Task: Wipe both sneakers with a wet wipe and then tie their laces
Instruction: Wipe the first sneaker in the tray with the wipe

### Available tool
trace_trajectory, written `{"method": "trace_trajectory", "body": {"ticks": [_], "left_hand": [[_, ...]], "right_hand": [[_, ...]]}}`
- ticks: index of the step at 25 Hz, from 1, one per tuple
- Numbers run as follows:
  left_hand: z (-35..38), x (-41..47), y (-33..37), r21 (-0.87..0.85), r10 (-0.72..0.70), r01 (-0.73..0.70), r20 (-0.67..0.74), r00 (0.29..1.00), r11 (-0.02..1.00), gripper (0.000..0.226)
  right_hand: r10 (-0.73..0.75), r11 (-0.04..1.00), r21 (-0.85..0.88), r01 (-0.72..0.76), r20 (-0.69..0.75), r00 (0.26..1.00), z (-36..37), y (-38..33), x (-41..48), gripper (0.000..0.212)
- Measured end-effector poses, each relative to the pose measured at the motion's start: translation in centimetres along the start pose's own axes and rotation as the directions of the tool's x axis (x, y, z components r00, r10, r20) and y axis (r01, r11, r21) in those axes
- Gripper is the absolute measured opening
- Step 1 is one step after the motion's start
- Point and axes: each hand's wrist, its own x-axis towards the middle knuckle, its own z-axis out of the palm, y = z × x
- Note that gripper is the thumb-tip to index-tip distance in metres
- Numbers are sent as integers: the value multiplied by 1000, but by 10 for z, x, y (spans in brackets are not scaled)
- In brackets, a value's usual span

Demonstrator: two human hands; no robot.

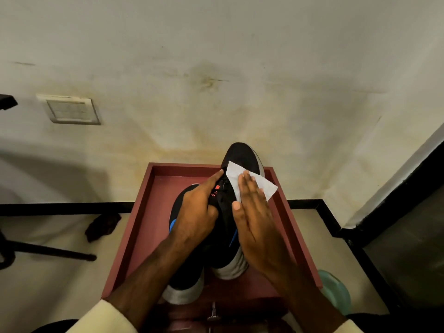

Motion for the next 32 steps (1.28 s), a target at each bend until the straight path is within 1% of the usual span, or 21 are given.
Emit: {"method": "trace_trajectory", "body": {"ticks": [2,4,5,6,9,10,11,13,14,15,16,17,19,20,21,25,26,27,30,31,32], "left_hand": [[-2,-4,6,-17,44,-43,29,999,999,77],[1,-11,11,-29,97,-95,83,992,995,81],[2,-13,11,-31,103,-101,87,991,994,82],[2,-14,8,-25,90,-88,75,993,996,81],[-5,-9,-1,-32,19,-19,25,1000,999,78],[-7,-9,-2,-34,18,-17,19,1000,999,78],[-7,-10,1,-30,36,-36,21,999,999,78],[-2,-14,10,-36,97,-96,53,994,995,80],[2,-16,13,-47,125,-122,64,990,991,80],[4,-17,14,-53,136,-133,59,989,990,80],[5,-14,14,-55,116,-114,42,992,992,79],[2,-10,12,-60,71,-70,14,997,996,78],[-7,0,4,-70,-39,36,-48,998,997,80],[-12,3,1,-67,-70,66,-66,995,996,80],[-14,5,2,-64,-74,70,-68,995,995,80],[-8,-1,12,-111,1,2,24,1000,994,82],[-6,0,12,-124,5,0,34,999,992,83],[-6,1,11,-138,-5,10,32,999,990,83],[-14,9,4,-173,-99,99,9,995,980,81],[-16,10,3,-166,-104,104,12,995,981,82],[-17,8,4,-156,-84,87,25,996,984,83]], "right_hand": [[24,1000,-12,-25,-58,998,-5,2,12,69],[101,995,1,-101,-120,988,-15,8,26,77],[116,993,-7,-117,-105,988,-18,8,26,81],[100,994,-29,-102,-61,993,-18,4,19,83],[-2,998,-70,11,140,990,-8,-17,-17,81],[-17,998,-63,26,141,990,-7,-18,-19,80],[-6,998,-57,12,98,995,-8,-14,-12,80],[88,996,-29,-88,-18,996,-22,0,12,83],[128,992,-13,-129,-51,990,-30,6,21,86],[138,990,-17,-139,-53,989,-33,7,23,88],[110,993,-36,-111,-25,994,-31,4,16,87],[63,997,-47,-61,38,997,-25,-3,3,86],[-13,1000,2,13,196,981,-12,-25,-25,84],[-36,999,33,30,230,972,-9,-29,-31,84],[-43,999,42,34,223,974,-8,-27,-30,84],[20,998,-65,-18,32,999,-26,-4,9,83],[21,998,-65,-20,24,999,-28,-3,10,84],[8,998,-66,-5,54,999,-26,-6,4,85],[-60,997,-42,70,220,974,-17,-23,-23,87],[-64,996,-46,76,218,974,-17,-22,-24,87],[-56,995,-73,70,172,984,-18,-17,-18,86]]}}
